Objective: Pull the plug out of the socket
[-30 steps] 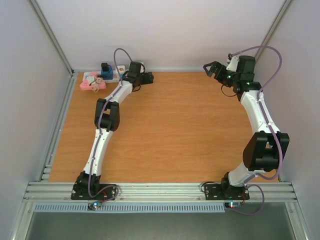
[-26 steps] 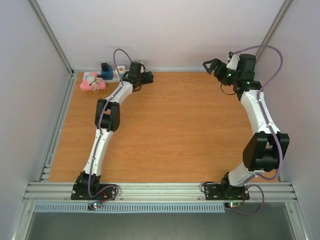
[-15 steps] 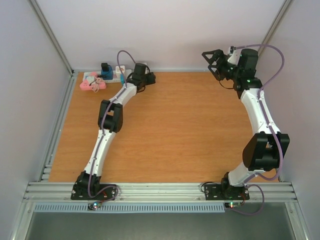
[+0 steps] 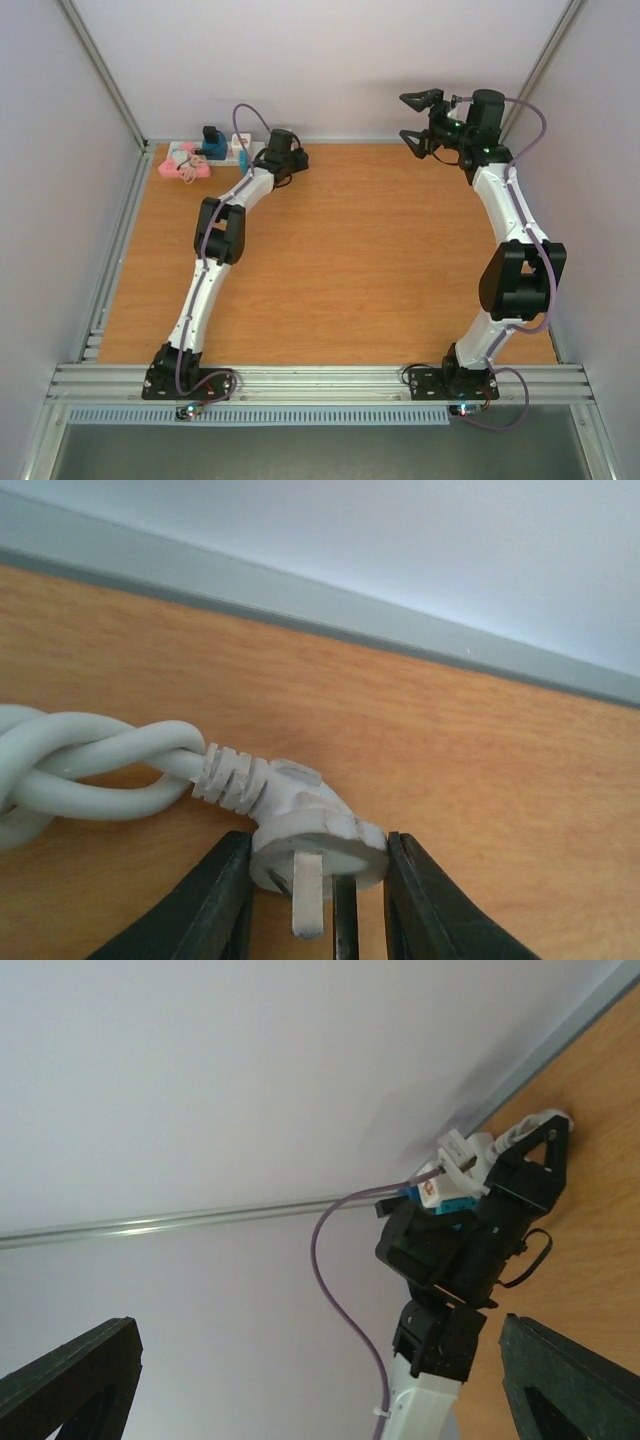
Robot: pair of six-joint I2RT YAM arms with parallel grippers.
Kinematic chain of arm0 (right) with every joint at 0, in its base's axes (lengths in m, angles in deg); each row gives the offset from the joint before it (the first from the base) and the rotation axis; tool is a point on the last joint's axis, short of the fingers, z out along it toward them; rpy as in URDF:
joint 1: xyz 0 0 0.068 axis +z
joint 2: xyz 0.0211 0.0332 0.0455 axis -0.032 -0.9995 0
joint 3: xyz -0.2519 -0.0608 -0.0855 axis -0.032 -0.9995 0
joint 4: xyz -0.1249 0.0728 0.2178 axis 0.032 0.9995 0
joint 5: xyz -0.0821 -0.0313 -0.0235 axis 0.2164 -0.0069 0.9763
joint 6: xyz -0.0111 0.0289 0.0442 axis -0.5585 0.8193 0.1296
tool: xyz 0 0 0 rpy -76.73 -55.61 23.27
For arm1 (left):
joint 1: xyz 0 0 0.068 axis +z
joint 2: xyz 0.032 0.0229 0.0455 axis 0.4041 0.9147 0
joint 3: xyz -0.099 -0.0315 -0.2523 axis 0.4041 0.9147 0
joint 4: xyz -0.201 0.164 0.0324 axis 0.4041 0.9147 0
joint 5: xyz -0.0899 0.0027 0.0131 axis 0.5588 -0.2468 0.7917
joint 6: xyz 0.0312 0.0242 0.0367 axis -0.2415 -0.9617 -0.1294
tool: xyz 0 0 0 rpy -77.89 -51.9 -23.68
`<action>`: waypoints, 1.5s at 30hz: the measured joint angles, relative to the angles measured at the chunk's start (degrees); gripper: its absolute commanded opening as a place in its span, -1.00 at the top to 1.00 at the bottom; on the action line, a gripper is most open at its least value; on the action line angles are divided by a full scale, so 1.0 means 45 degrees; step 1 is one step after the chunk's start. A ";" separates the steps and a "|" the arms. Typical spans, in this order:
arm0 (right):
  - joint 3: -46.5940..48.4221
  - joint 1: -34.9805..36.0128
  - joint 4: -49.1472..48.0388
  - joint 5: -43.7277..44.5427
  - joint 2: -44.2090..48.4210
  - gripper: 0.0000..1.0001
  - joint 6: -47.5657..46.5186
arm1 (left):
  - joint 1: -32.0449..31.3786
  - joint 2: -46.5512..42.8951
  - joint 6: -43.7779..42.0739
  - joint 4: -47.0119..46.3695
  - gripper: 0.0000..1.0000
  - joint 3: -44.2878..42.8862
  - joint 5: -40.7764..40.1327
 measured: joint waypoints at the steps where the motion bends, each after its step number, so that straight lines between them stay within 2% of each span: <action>1: 0.0073 0.0019 -0.0010 -0.0024 -0.0049 -0.97 0.0170 | 0.0000 -0.0194 -0.0034 -0.0160 0.82 0.0364 0.0063; 10: 0.0568 0.0044 -0.0515 -0.0374 -0.0078 -0.97 0.1734 | -0.0442 -0.3963 -0.0763 -0.1137 0.83 0.6562 0.0860; 20: 0.0568 0.0194 -0.0787 -0.0471 0.0359 -0.97 0.2458 | -0.1734 -0.7800 -0.2108 -0.2059 0.88 1.2740 0.2331; 33: 0.0835 0.0821 -0.1093 -0.0466 0.0933 -0.97 0.2433 | -0.3303 -1.1599 -0.2453 -0.2647 0.87 1.8146 0.3507; 40: 0.1472 0.0821 -0.1166 -0.0631 0.0884 -0.97 0.2487 | -0.4197 -1.3017 -0.2535 -0.2244 0.87 1.9681 0.3852; 45: 0.1875 0.0821 -0.1394 -0.0903 0.0811 -0.97 0.2516 | -0.5348 -1.3663 -0.2463 -0.2254 0.86 2.0482 0.4192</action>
